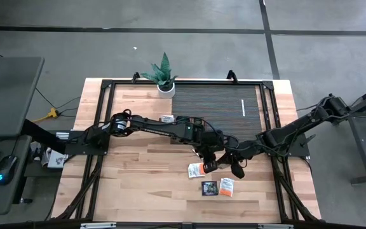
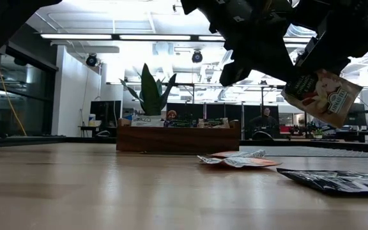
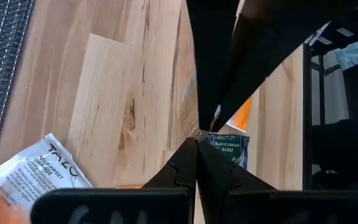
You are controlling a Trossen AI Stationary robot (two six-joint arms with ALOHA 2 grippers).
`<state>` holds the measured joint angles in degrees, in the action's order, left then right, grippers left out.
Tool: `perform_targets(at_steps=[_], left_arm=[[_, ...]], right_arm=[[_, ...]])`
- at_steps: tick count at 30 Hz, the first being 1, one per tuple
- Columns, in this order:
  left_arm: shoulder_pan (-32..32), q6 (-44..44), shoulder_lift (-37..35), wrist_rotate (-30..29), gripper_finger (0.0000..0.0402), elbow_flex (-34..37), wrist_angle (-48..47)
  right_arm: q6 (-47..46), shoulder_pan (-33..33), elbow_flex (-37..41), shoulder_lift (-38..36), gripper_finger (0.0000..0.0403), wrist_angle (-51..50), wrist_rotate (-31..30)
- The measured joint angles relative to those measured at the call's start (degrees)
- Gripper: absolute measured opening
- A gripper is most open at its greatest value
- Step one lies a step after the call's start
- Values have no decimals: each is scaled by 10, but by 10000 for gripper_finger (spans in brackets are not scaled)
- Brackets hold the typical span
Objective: Pick & Place Tea
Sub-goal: Put the brown tea bag into the right section of the wooden organizer
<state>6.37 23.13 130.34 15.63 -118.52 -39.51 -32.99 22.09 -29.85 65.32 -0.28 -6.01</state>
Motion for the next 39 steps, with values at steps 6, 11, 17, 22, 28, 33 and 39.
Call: perform_targets(at_steps=[6, 11, 17, 22, 28, 33, 39], left_arm=[[0, -4, 0, -10, 1, 0, 0], [0, -15, 0, -23, 19, 0, 0], [-12, -12, 0, -28, 95, 0, -36], [-33, -7, 0, -32, 146, 0, -101], [-33, -21, 0, -75, 155, 0, -121], [-39, -23, -35, -126, 154, 9, -123], [-46, -35, -124, -164, 153, 82, -57]], right_arm=[[-7, 0, 0, 0, 2, -3, -1], [-14, 0, 0, 0, 1, -9, -7], [-17, 0, 0, 0, 1, -29, -13], [-22, 0, 0, 0, 0, -64, -28], [-19, -1, 4, -2, 0, -74, -58], [-43, -15, 73, -43, 0, -23, -46], [-51, -16, 145, -137, 0, 29, -64]])
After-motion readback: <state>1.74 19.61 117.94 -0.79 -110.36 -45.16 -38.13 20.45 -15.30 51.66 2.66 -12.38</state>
